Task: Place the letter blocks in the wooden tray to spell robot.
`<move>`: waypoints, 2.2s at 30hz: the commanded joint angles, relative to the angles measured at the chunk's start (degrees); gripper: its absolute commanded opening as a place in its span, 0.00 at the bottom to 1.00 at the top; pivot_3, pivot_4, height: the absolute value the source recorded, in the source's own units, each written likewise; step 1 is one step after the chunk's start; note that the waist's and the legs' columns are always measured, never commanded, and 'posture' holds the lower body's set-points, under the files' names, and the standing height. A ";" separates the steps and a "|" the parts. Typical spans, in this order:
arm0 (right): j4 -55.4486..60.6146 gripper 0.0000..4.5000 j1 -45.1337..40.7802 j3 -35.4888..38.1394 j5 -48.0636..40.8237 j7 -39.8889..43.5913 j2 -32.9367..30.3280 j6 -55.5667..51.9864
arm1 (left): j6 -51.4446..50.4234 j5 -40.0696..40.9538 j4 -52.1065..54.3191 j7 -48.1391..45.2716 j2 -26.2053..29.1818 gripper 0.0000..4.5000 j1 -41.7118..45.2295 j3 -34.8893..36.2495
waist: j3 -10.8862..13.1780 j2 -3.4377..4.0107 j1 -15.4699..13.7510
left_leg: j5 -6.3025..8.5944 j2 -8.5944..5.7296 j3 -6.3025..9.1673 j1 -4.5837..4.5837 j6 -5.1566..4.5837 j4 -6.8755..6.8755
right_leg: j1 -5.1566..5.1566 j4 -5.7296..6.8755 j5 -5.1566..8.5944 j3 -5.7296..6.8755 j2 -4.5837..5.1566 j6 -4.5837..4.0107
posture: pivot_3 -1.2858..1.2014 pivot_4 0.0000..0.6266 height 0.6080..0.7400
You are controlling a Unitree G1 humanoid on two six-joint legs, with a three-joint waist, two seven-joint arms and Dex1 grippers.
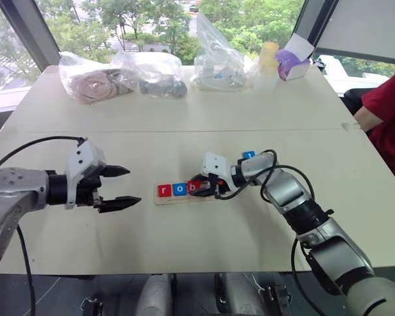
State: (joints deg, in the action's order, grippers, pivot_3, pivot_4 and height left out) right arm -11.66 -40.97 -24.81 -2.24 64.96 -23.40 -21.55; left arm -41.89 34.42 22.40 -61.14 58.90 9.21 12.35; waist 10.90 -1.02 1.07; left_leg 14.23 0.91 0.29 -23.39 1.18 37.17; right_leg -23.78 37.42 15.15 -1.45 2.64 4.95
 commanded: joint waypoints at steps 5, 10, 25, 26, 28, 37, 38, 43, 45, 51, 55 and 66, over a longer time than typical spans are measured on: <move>-1.32 0.26 -1.37 -0.05 0.94 -0.29 2.19 0.90 | 0.53 0.41 0.72 0.89 -0.45 1.00 1.14 0.50 | 0.00 0.00 0.04 | 0.00 0.00 0.00 0.01 0.00 0.00 | 0.00 0.01 0.00 0.00 -0.02 0.00 | 0.52 0.24 1.00; -1.88 0.26 -1.50 -0.09 1.19 -0.53 3.35 1.44 | 0.58 0.35 0.59 1.21 -0.62 1.00 1.74 0.23 | 0.00 0.00 0.05 | 0.00 0.00 0.00 0.01 0.00 0.00 | 0.00 0.01 0.00 0.00 -0.02 0.00 | 0.52 0.24 1.00; -1.36 0.99 -2.27 2.08 1.52 -2.21 3.45 1.80 | 0.83 0.01 0.64 2.30 -1.50 1.00 2.10 -0.42 | 0.00 0.00 0.06 | 0.00 0.00 0.00 0.01 0.00 0.00 | 0.00 0.02 0.00 0.00 -0.02 0.00 | 0.52 0.24 1.00; -0.73 0.99 -2.36 2.54 1.30 -2.46 3.26 1.44 | 0.82 0.05 0.65 2.36 -1.52 1.00 2.09 -0.41 | 0.00 0.00 0.05 | 0.00 0.00 0.00 0.01 0.00 0.00 | 0.00 0.02 0.00 0.00 -0.02 0.00 | 0.52 0.24 1.00; 1.23 0.99 -2.26 3.85 0.77 -3.07 2.69 0.43 | 0.79 0.17 0.74 2.50 -1.61 1.00 2.14 -0.43 | 0.00 0.00 0.02 | 0.00 0.00 0.00 0.01 0.00 0.00 | 0.00 0.02 -0.01 0.00 -0.02 0.01 | 0.52 0.24 1.00; 18.98 0.99 3.97 19.88 -4.68 -17.27 0.09 -22.54 | -1.82 4.35 5.79 5.85 -5.26 1.00 4.50 -1.17 | -0.02 -0.03 -0.41 | 0.00 -0.02 0.06 -0.01 0.00 -0.01 | 0.04 0.01 -0.01 0.00 0.06 0.01 | 0.52 0.24 1.00; 21.60 0.99 5.54 21.44 -4.43 -20.56 0.82 -26.27 | -1.72 4.39 6.48 6.66 -6.37 1.00 5.22 -2.22 | -0.02 -0.03 -0.42 | 0.00 -0.02 0.06 -0.01 0.01 0.00 | 0.04 0.01 -0.01 0.00 0.06 0.01 | 0.52 0.24 1.00; 33.37 0.99 14.23 24.93 -2.39 -35.14 6.42 -40.10 | 0.03 1.14 6.75 10.63 -12.07 1.00 10.18 -8.94 | -0.03 -0.03 -0.03 | 0.00 -0.06 0.07 0.00 0.01 -0.01 | 0.05 0.05 -0.01 -0.02 0.03 0.00 | 0.52 0.24 1.00; 36.68 0.99 17.10 24.91 -0.96 -41.28 10.44 -43.92 | 2.31 -2.10 4.50 11.18 -14.13 1.00 12.77 -12.68 | -0.03 -0.01 0.13 | 0.00 -0.10 0.00 0.00 0.01 -0.02 | -0.02 0.06 -0.01 -0.07 -0.03 0.00 | 0.52 0.24 1.00; 38.01 0.99 18.40 23.42 -0.42 -48.85 15.58 -46.52 | 5.28 -5.63 -0.38 11.01 -18.57 1.00 18.11 -17.73 | -0.04 -0.02 -0.02 | -0.04 -0.08 0.01 0.01 0.06 0.01 | -0.03 0.11 -0.01 -0.07 -0.17 -0.01 | 0.52 0.24 1.00; 34.94 0.99 18.85 22.35 -0.07 -51.95 16.89 -45.03 | 6.66 -7.45 -2.72 10.56 -20.03 1.00 19.66 -19.05 | -0.04 -0.02 0.06 | -0.04 -0.10 0.01 0.00 0.06 0.00 | -0.02 0.10 -0.01 -0.06 -0.15 0.00 | 0.52 0.24 1.00; 29.28 0.49 20.12 20.91 -0.89 -54.34 17.28 -41.16 | 7.39 -8.74 -2.61 10.63 -20.32 1.00 17.61 -17.97 | -0.05 -0.04 0.18 | -0.04 -0.08 0.03 0.03 0.06 -0.01 | 0.00 0.09 -0.01 -0.06 -0.15 0.00 | 0.52 0.24 1.00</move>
State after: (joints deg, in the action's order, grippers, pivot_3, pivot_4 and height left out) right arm 18.12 -21.35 -3.02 -2.40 10.39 -6.45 -62.52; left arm -35.33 25.52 18.15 -50.64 38.42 26.86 -7.36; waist 10.85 -1.06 1.26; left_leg 14.19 0.84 0.32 -23.36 1.24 37.16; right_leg -23.78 37.52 15.15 -1.51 2.48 4.95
